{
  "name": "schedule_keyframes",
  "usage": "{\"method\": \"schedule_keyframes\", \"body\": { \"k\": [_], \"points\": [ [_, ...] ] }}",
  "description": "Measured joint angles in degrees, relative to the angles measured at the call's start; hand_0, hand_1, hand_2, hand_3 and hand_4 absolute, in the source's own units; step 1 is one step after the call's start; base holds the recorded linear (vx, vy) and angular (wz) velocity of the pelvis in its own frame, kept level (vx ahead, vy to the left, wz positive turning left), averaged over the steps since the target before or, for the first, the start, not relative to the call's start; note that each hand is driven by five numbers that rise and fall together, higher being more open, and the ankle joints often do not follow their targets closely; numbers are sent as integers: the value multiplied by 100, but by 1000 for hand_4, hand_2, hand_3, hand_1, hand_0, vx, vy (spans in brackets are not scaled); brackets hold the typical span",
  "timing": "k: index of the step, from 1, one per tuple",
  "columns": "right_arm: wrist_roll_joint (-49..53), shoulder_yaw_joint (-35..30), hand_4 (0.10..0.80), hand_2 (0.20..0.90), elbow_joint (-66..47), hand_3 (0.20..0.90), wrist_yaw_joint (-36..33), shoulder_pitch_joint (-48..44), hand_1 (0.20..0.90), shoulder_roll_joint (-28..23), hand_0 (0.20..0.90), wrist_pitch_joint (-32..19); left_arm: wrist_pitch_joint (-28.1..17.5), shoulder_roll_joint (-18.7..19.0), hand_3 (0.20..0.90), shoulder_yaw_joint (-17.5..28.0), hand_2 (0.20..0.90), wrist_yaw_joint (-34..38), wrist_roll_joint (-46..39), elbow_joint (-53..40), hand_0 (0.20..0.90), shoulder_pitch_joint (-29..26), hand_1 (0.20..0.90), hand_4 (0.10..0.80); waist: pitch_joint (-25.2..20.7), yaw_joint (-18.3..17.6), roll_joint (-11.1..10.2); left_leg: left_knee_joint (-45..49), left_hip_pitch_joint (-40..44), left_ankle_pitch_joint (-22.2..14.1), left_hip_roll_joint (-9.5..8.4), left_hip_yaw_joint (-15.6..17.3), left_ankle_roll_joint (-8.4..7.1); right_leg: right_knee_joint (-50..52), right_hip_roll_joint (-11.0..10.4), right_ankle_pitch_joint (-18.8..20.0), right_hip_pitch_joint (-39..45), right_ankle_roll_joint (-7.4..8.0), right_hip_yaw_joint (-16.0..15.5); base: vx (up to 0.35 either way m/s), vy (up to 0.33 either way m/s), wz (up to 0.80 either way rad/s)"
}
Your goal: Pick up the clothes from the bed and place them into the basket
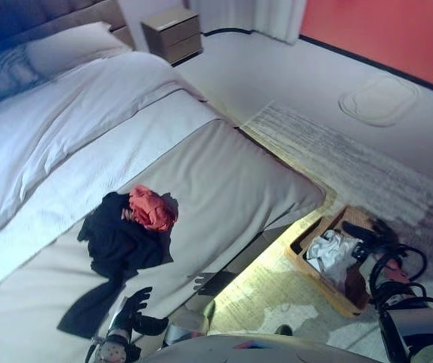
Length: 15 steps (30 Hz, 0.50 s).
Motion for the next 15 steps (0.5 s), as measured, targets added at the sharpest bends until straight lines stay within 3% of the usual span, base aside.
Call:
{"method": "schedule_keyframes", "body": {
  "k": [3,5,6,9,10,12,15],
  "points": [
    [-140,274,800,900,46,900,238,-376,900,183,900,90,89,18,900,151,900,-96,8,34,900,-42,900,800,5,329,-57,89,-231,-88,72,-169,-123,30,117,-37,49,-37,-301,19,1,51],
    [-215,321,800,900,-25,900,352,-408,900,190,900,94,89,73,900,238,900,-209,45,36,900,-64,900,800,6,307,-65,94,-405,-286,258,481,71,32,128,-122,182,-2,-630,-21,149,135],
    [-265,310,800,900,-28,900,397,-403,900,147,900,140,98,149,900,323,900,-284,57,32,900,-181,900,800,28,185,-176,176,-605,-397,475,1506,144,0,-7,-235,312,-78,-1174,-85,215,189],
    [-458,307,800,900,-42,900,605,-356,900,51,900,170,354,161,900,328,900,-306,62,72,900,-148,900,800,49,7,-216,538,-718,-304,765,3262,116,0,-261,-322,704,-14,-1997,-48,268,164],
    [-540,310,800,900,-62,900,712,-300,900,35,900,172,490,159,900,310,900,-305,58,89,900,-147,900,800,46,-90,-211,567,-704,-247,768,3573,144,8,-335,-373,840,66,-2207,124,344,146],
    [-717,311,800,900,-104,900,944,-278,900,23,900,195,583,126,900,286,900,-274,51,79,900,-98,900,800,-25,-153,-136,313,-580,251,514,3545,211,246,-541,-497,895,251,-2089,159,275,83],
    [-1002,310,800,900,-191,900,1139,-275,900,150,900,219,582,196,900,327,900,-250,50,30,900,-83,900,800,-35,-177,-318,62,-488,367,124,3438,387,352,-729,-475,884,231,-1754,147,194,30]
  ]
}}
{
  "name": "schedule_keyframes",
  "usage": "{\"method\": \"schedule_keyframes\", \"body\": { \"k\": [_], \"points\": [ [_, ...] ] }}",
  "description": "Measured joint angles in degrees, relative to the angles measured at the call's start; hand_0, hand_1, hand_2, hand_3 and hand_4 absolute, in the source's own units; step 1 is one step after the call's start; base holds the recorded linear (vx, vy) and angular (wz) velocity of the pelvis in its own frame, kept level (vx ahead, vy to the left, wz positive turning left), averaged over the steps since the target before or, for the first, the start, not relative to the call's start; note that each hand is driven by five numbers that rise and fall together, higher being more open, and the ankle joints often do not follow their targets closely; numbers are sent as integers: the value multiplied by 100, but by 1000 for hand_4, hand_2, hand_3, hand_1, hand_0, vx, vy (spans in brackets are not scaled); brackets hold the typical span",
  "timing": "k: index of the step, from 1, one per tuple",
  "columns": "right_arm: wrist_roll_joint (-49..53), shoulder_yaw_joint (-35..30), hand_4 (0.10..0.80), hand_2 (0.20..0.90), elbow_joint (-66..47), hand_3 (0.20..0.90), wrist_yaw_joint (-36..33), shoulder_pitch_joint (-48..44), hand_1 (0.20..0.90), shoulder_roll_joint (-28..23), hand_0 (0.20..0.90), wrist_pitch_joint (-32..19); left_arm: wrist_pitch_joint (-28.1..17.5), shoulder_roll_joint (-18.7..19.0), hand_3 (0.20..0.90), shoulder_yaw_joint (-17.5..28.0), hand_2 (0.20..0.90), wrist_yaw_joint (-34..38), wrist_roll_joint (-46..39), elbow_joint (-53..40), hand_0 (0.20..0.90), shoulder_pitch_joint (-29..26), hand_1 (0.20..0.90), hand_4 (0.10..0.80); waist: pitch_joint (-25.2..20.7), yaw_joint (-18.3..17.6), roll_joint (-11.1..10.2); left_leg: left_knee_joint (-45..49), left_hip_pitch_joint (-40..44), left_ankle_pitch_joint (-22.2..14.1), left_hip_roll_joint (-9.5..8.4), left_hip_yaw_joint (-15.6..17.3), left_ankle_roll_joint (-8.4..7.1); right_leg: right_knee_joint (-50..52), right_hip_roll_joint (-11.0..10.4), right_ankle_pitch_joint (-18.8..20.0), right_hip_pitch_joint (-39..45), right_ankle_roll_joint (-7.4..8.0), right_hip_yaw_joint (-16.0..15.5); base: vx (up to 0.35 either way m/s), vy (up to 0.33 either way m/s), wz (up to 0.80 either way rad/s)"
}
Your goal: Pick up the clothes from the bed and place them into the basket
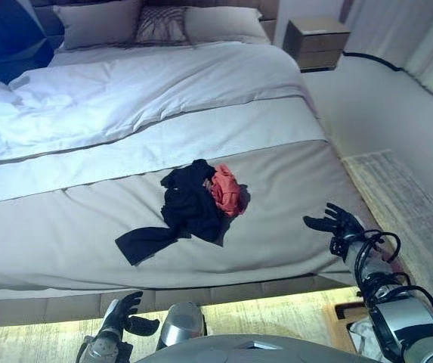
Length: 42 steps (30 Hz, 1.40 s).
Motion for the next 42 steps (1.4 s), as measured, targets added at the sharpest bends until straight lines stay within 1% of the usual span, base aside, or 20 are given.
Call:
{"method": "schedule_keyframes", "body": {
  "k": [2,5,7,8,9,11,13,14,15,16,17,19,20,22,26,27,28,33,36,42],
  "points": [
    [-123,-9,800,900,-62,900,54,-5,900,44,900,73,-4,31,900,9,900,6,-12,-3,900,-91,900,800,4,-26,-59,-159,73,58,-213,-92,212,224,-142,83,20,-9,83,190,244,48],
    [-156,-15,800,900,-61,900,84,9,900,133,900,143,-55,77,900,6,900,0,-13,-105,900,-313,900,800,4,-145,-56,-161,136,-1,-286,-379,349,1081,-377,104,-58,8,190,180,235,60],
    [-347,-10,800,900,-74,900,74,234,900,164,900,110,-45,105,900,-96,900,-28,-15,-207,900,-457,900,800,6,-301,-33,-167,230,-163,-301,-688,549,2775,-800,186,-583,73,818,91,-20,87],
    [-387,5,800,900,-80,900,74,348,900,187,900,103,-28,196,900,-293,900,-16,-18,-286,900,-528,900,800,16,-411,-23,-166,228,-163,-260,-980,572,3383,-820,46,-860,312,1291,11,-232,102],
    [-447,11,800,900,-85,900,71,454,900,226,900,99,-14,253,900,-426,900,-5,-24,-324,900,-560,900,800,23,-488,-5,-162,207,-124,-232,-1117,620,3473,-679,-156,-1026,466,1551,-10,-282,94],
    [-692,99,800,900,-136,900,62,599,900,250,900,8,-6,316,900,-518,900,31,-39,-493,900,-619,900,800,44,-628,14,-165,133,-85,-158,-1384,683,2540,-102,-364,-1232,337,1956,-8,-340,63],
    [-969,341,800,900,-276,900,42,697,900,187,900,-108,17,363,900,-616,900,64,-87,-589,900,-641,900,800,31,-781,-18,-172,-80,-65,-159,-1546,715,1532,303,-344,-1470,309,2156,-111,-329,53],
    [-1125,505,800,900,-373,900,36,684,900,124,900,-184,21,408,900,-676,900,77,-148,-660,900,-705,900,800,63,-844,-59,-173,-332,-65,-163,-1617,715,813,520,-275,-1769,225,2301,-152,-327,54],
    [-1145,576,800,900,-382,900,20,676,900,93,900,-243,22,421,900,-698,900,81,-176,-658,900,-757,900,800,85,-891,-62,-130,-481,-63,-172,-1697,711,681,613,-147,-1841,78,2424,-113,-280,108],
    [-1184,629,800,900,-359,900,-55,707,900,35,900,-279,28,467,900,-798,900,87,-250,-662,900,-916,900,800,139,-1027,-89,-67,-768,-131,-161,-1846,607,456,813,-124,-1870,59,2523,-12,-170,105],
    [-1225,636,800,900,-351,900,-83,674,900,32,900,-271,24,500,900,-795,900,120,-271,-693,900,-1055,900,800,236,-1003,-204,13,-854,-220,-183,-1785,451,360,781,-103,-1897,33,2408,-2,-158,94],
    [-1242,677,800,900,-354,900,-153,522,900,7,900,-290,27,520,900,-796,900,222,-297,-692,900,-1054,900,800,506,-940,-210,589,-942,-283,-51,-1615,401,420,820,-28,-1781,-47,2236,14,-157,24],
    [-1238,679,800,900,-346,900,-289,450,900,-6,900,-296,27,527,900,-799,900,270,-298,-689,900,-1005,900,800,597,-855,-175,608,-948,-212,58,-1711,245,531,917,-46,-1775,-44,2214,15,-169,15],
    [-1220,674,800,900,-227,900,-481,240,900,-33,900,-384,-28,559,900,-799,900,316,-300,-697,900,-1043,900,800,716,-748,-242,560,-1038,-325,64,-1818,82,507,984,-50,-1825,-45,2162,-16,-96,21],
    [-1181,545,800,900,-143,900,-704,-602,900,-315,900,-408,-164,547,900,-800,900,248,-730,-917,900,-1084,900,800,1161,-643,-145,528,-1182,-312,41,-1905,65,614,970,-50,-2005,-49,2080,48,-54,15],
    [-1093,549,800,900,-145,900,-710,-814,900,-378,900,-472,-255,531,900,-796,900,234,-980,-927,900,-1084,900,800,1240,-553,-61,529,-1186,-233,37,-1950,-31,653,967,-50,-2014,-49,2068,32,-58,3],
    [-1086,549,800,900,-145,900,-712,-869,900,-392,900,-506,-273,534,900,-789,900,232,-1058,-971,900,-1081,900,800,1262,-512,-42,531,-1188,-218,36,-1968,-39,670,964,-50,-2019,-50,2068,38,-121,7],
    [-988,587,800,900,-129,900,-804,-1282,900,-397,900,-592,-627,639,900,-791,900,139,-1489,-1640,900,-1201,900,800,1471,-202,16,739,-1472,-18,-18,-2157,-114,953,908,-203,-2212,-270,1897,55,-128,19],
    [-994,610,800,900,70,900,-1071,-1811,900,-399,900,-461,-788,724,900,-897,900,18,-1646,-2051,900,-1496,900,800,1730,-97,14,915,-1743,25,-92,-2321,-79,1330,791,-361,-2462,-308,1752,33,-82,26],
    [-998,717,800,900,595,900,-1313,-2871,900,-459,900,-126,-1087,1072,900,-1382,900,-103,-1917,-2857,900,-1934,900,800,2079,22,79,1285,-2102,-13,-245,-2374,-88,2115,491,-718,-2963,-319,1795,62,23,8]
  ]
}}
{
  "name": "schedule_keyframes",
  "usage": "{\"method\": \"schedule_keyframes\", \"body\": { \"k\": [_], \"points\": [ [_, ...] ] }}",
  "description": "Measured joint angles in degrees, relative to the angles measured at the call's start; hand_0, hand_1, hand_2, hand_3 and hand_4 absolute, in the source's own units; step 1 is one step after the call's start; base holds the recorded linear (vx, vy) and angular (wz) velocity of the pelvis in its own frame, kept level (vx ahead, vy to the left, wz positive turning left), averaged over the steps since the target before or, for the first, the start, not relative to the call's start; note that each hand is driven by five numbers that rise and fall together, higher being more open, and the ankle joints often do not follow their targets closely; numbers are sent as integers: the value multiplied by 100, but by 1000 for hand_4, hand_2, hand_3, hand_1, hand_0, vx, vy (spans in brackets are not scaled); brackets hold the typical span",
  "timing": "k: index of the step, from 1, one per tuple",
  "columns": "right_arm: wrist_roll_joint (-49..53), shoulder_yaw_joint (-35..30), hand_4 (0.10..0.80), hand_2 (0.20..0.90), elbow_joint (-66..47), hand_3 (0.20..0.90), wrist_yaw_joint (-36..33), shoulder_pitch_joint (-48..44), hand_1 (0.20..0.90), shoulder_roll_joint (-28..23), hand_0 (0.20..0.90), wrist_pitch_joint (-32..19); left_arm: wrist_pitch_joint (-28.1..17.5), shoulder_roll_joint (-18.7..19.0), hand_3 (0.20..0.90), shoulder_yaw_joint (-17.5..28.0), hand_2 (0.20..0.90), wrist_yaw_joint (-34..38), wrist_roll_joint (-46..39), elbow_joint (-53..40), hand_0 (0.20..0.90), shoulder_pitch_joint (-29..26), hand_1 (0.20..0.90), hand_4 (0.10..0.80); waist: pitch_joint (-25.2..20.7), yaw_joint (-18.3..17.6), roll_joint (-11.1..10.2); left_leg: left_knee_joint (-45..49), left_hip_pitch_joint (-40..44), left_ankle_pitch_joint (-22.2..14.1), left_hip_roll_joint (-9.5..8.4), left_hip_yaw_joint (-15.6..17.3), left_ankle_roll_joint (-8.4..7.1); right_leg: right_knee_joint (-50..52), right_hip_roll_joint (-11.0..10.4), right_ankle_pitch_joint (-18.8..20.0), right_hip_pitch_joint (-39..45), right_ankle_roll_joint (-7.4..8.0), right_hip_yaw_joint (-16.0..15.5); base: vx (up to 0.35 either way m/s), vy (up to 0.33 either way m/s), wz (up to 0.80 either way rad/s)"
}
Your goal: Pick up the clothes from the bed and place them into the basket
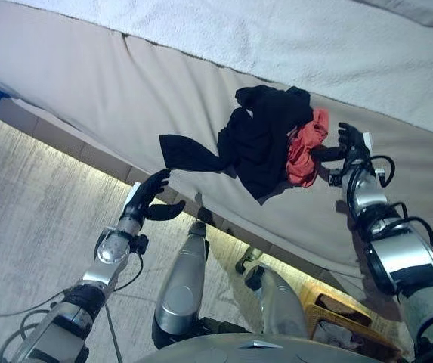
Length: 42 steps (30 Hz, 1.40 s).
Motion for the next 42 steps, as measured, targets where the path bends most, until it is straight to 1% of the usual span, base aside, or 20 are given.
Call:
{"method": "schedule_keyframes", "body": {
  "k": [3,4,6,8,9,10,13,16,17,18,19,24,27,28,31,33,36,38,39,42],
  "points": [
    [98,91,800,900,10,900,52,-333,900,-127,900,100,-21,3,900,-64,900,105,-205,-298,900,-77,900,800,38,1,61,266,-345,-14,-75,18,0,502,-188,-163,-433,-53,25,-13,15,0],
    [321,99,800,900,11,900,213,-473,900,-169,900,99,-10,8,900,-60,900,182,-236,-309,900,-97,900,800,54,2,90,319,-505,-14,-85,4,0,650,-214,-215,-633,-70,50,0,0,0],
    [648,124,800,900,12,900,536,-575,900,-189,900,76,94,22,900,-59,900,300,-229,-263,900,-72,900,800,59,8,100,337,-640,-11,-65,5,-5,758,-210,-236,-828,-89,109,-38,-17,-6],
    [1211,116,800,900,-14,900,1277,-598,900,-244,900,-43,210,23,900,45,900,320,-195,-20,900,109,900,800,77,-9,131,332,-783,-18,-11,11,-53,871,-187,-247,-1029,-107,136,9,-2,-8],
    [1290,118,800,900,-33,900,1380,-578,900,-260,900,-59,237,23,900,64,900,321,-179,45,900,150,900,800,84,-15,143,330,-788,-16,-4,8,-56,882,-181,-248,-1036,-107,136,74,-3,-3],
    [1618,118,800,900,-86,900,1714,-491,900,-319,900,-120,298,21,900,159,900,325,-97,271,900,330,900,800,92,-38,161,332,-784,-19,15,3,-60,897,-167,-274,-1037,-149,137,70,-10,0],
    [2032,45,800,900,-197,900,2297,-342,900,-369,900,-115,363,-18,900,473,900,355,116,788,900,661,900,800,93,-57,162,334,-776,-27,83,7,-74,899,-110,-286,-1032,-170,128,62,15,-3],
    [2054,-62,800,900,-197,900,2545,-175,900,-313,900,-73,438,-27,900,631,900,367,321,1147,900,809,900,800,91,-14,169,316,-693,-19,95,7,-86,952,-109,-324,-991,-232,135,46,36,-1],
    [2023,-63,580,712,-196,680,2559,-113,712,-273,712,-37,472,-29,900,694,900,365,375,1171,900,878,900,800,91,-1,180,291,-632,-18,97,6,-86,951,-109,-328,-944,-238,133,43,23,0],
    [2003,-66,405,561,-196,505,2552,-52,561,-221,561,-13,472,-31,900,741,900,365,451,1172,900,929,900,800,90,12,183,246,-569,-12,98,8,-96,945,-109,-329,-901,-239,135,39,8,2],
    [1955,-65,100,300,-195,200,2545,2,300,-181,300,-2,470,-32,900,760,900,364,513,1170,900,960,900,800,87,20,189,193,-499,-11,96,14,-98,936,-111,-330,-852,-239,135,31,-9,1],
    [1869,-171,100,300,-193,200,2176,165,300,-83,300,94,432,-51,900,766,900,361,570,1063,900,950,900,800,75,45,247,-44,-203,3,112,7,-122,788,-68,-336,-610,-224,116,2,-45,1],
    [2279,-475,100,300,-164,200,2045,356,300,39,300,99,412,-71,900,761,900,369,682,1049,900,936,900,800,64,65,267,-121,-79,85,191,-28,-260,593,55,-289,-412,-246,32,-47,-39,3],
    [2402,-565,100,300,-154,200,2034,428,300,55,300,100,408,-97,900,765,900,368,698,1041,900,931,900,800,60,52,278,-167,-31,61,203,-44,-253,554,19,-316,-346,-246,-6,-1,-12,13],
    [2837,-813,100,300,-152,200,2038,639,300,104,300,101,402,-231,900,762,900,390,795,1067,900,951,900,800,28,72,332,-267,97,66,229,-36,-253,440,79,-291,-228,-249,2,-19,36,1],
    [3089,-1018,100,300,-171,200,2034,823,300,110,300,64,351,-369,900,762,900,418,801,1174,900,956,900,800,-19,59,413,-309,183,179,236,-3,-156,387,98,-285,-140,-250,9,-41,51,-5],
    [3316,-1188,100,300,-218,200,2028,1137,300,127,300,-7,305,-465,900,763,900,510,806,1277,900,986,900,800,-50,35,462,-432,435,206,235,28,-128,251,119,-284,91,-250,19,9,-11,-1],
    [3635,-1420,100,300,-839,200,1984,1705,300,244,300,-151,236,-477,900,816,900,591,924,1285,900,1115,900,800,-82,-66,450,-615,695,205,295,66,-128,-42,241,-256,384,-239,28,18,-28,-7],
    [3686,-1481,100,300,-983,200,1958,1816,300,276,300,-169,223,-485,900,823,900,602,968,1286,900,1144,900,800,-112,-97,446,-630,715,204,304,69,-130,-102,264,-242,422,-237,29,-7,-4,-7],
    [4040,-1635,100,300,-1830,200,1881,2591,300,563,300,-418,215,-641,900,878,900,644,1062,1290,900,1390,900,800,-411,-251,413,-828,945,213,379,213,-121,-477,407,-61,650,-198,132,3,20,-23]
  ]
}}
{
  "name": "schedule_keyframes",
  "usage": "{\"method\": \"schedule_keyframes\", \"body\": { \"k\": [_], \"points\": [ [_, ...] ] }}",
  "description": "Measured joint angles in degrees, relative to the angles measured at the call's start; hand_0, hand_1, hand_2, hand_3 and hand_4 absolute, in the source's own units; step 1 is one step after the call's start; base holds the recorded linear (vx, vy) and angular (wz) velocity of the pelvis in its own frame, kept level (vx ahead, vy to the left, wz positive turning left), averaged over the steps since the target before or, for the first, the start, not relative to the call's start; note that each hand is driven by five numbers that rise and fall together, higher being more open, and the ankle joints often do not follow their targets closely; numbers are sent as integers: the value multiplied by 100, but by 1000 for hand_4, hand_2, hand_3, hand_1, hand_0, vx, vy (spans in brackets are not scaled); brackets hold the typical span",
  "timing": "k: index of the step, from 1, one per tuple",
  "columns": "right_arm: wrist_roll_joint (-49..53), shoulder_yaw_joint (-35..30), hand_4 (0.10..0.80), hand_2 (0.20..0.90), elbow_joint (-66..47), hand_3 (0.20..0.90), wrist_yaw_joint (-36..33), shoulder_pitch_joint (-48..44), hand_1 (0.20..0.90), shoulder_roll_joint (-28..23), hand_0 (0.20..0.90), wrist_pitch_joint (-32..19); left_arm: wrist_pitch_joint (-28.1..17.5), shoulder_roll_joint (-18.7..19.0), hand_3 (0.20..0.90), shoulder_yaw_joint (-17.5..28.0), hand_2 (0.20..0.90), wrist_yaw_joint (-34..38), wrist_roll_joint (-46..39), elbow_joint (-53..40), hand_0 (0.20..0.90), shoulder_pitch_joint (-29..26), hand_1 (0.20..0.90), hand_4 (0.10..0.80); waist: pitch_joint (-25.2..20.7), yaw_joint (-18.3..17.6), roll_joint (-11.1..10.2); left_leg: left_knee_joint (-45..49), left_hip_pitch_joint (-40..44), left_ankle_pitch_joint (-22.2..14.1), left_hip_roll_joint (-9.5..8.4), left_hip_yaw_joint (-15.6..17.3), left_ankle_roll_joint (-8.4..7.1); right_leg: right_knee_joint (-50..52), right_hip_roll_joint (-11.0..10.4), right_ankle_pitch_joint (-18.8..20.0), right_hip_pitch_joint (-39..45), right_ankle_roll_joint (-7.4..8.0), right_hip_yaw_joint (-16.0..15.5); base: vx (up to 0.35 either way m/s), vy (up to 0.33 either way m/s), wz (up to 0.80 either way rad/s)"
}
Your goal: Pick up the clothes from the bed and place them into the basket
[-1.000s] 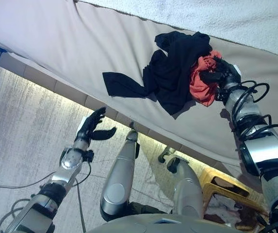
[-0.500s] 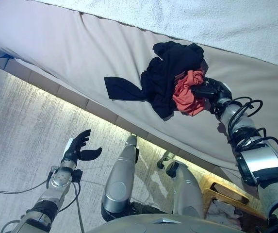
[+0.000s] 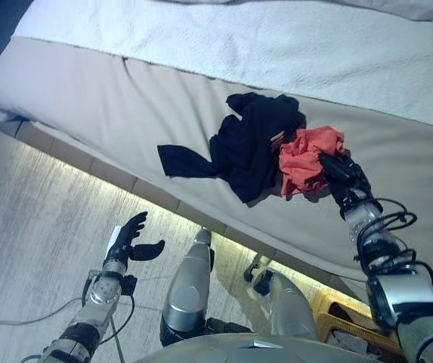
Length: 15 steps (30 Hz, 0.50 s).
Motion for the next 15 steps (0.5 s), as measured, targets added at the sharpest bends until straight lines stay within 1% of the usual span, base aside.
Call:
{"method": "schedule_keyframes", "body": {
  "k": [2,5,9,11,12,13,14,15],
  "points": [
    [186,-36,100,300,-288,200,-39,427,300,232,300,-97,-7,-175,900,118,900,4,98,30,900,190,900,800,-258,-188,-55,-134,202,0,5,33,1,-304,93,93,258,44,26,12,5,-13],
    [517,-56,100,300,-474,200,-83,934,300,546,300,-260,-9,-299,900,123,900,2,203,101,900,371,900,800,-633,-402,-262,-301,489,0,15,107,1,-686,180,157,592,70,70,44,6,-9],
    [713,-233,100,300,-1047,200,-92,1552,300,942,300,-405,5,-326,900,123,900,-27,437,211,900,464,900,800,-928,-658,-571,-353,779,-7,23,275,-6,-938,193,174,873,57,214,57,76,-19],
    [708,-219,100,300,-1204,200,-123,1770,300,1049,300,-456,41,-406,900,132,900,-30,573,331,900,475,900,800,-1030,-680,-647,-305,965,-34,16,303,-39,-986,167,173,962,56,409,105,151,-43],
    [709,-207,100,300,-1214,200,-131,1834,300,1111,300,-466,45,-445,900,131,900,-31,619,392,900,485,900,800,-1106,-706,-693,-236,1002,-55,-1,270,-66,-1013,141,170,975,53,521,99,221,-63],
    [708,-185,100,300,-1213,200,-146,1858,300,1174,300,-464,47,-504,900,130,900,-28,619,462,900,483,900,800,-1122,-681,-713,-203,1124,-55,-17,118,-64,-1030,154,191,1031,28,676,51,216,-55],
    [714,-109,100,300,-1214,200,-150,1896,300,1285,300,-466,45,-548,900,114,900,-36,622,445,900,473,900,800,-1143,-803,-706,-107,1173,-67,-7,34,-66,-1021,181,222,1020,24,777,24,264,-62],
    [749,-111,100,300,-1213,200,-203,1846,300,1331,300,-503,-4,-533,900,140,900,13,617,453,900,530,900,800,-1135,-734,-795,182,1160,-294,-111,-485,91,-890,135,232,949,4,1087,-64,225,-95]
  ]
}}
